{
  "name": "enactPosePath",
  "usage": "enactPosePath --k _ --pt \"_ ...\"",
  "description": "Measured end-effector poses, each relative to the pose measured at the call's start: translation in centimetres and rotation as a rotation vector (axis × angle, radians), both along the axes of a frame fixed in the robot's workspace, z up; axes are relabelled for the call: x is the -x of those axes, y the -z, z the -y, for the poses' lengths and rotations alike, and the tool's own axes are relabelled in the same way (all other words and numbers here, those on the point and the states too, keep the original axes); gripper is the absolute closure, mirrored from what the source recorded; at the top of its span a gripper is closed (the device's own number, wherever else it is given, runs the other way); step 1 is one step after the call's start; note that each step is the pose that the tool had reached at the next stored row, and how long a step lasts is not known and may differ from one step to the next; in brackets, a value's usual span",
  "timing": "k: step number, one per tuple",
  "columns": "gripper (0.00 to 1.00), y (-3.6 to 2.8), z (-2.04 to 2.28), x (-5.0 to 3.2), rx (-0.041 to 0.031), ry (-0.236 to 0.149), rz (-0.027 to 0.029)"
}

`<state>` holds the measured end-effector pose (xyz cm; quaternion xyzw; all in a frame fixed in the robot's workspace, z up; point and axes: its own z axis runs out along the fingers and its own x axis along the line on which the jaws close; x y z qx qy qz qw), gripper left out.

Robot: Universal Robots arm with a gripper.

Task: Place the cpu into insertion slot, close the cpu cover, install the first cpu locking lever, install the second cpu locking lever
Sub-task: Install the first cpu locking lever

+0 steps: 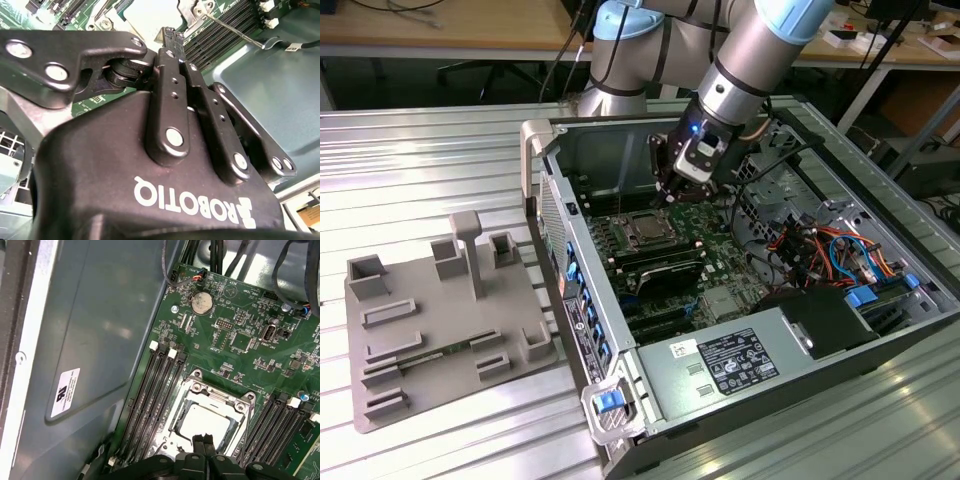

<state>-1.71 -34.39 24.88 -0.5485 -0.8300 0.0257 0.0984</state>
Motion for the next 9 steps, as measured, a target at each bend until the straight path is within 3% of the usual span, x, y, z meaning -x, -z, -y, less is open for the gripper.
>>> enactPosePath --k 9 --pt "0.89 0.0 0.0 0.0 0.0 -0.065 0.0"
